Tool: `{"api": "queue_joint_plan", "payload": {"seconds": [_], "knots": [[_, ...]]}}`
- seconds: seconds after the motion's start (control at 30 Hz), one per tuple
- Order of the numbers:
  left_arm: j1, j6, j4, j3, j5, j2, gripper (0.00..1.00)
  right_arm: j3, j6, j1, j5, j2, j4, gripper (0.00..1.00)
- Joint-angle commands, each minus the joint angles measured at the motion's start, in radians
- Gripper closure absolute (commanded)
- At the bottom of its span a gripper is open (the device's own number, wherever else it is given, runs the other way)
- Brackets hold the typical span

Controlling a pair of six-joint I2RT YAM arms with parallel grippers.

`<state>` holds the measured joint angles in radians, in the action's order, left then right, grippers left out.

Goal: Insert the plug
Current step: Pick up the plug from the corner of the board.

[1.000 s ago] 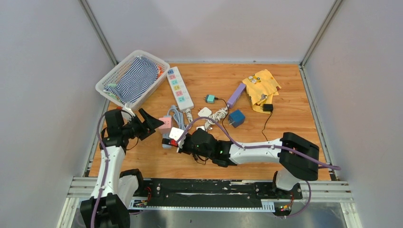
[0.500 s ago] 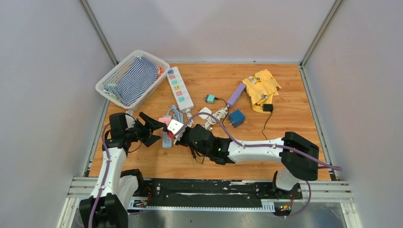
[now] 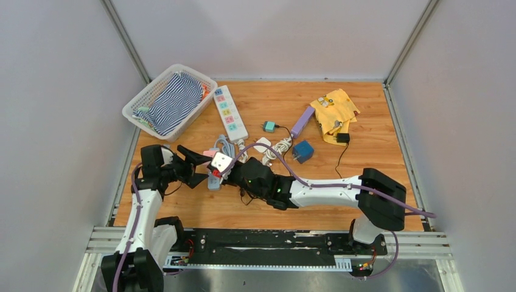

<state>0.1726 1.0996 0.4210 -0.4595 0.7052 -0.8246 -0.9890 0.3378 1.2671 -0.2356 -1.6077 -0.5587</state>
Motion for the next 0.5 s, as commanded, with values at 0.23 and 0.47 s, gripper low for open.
{"api": "queue_joint_plan", "payload": {"seconds": [0.23, 0.47], "knots": [[-0.007, 0.075, 0.043, -0.035, 0.068, 0.0, 0.17, 0.017, 0.055, -0.008, 0.064, -0.038, -0.092, 1.0], [-0.007, 0.078, 0.041, -0.038, 0.076, -0.001, 0.26, 0.026, 0.069, -0.007, 0.088, -0.051, -0.11, 1.0]]}}
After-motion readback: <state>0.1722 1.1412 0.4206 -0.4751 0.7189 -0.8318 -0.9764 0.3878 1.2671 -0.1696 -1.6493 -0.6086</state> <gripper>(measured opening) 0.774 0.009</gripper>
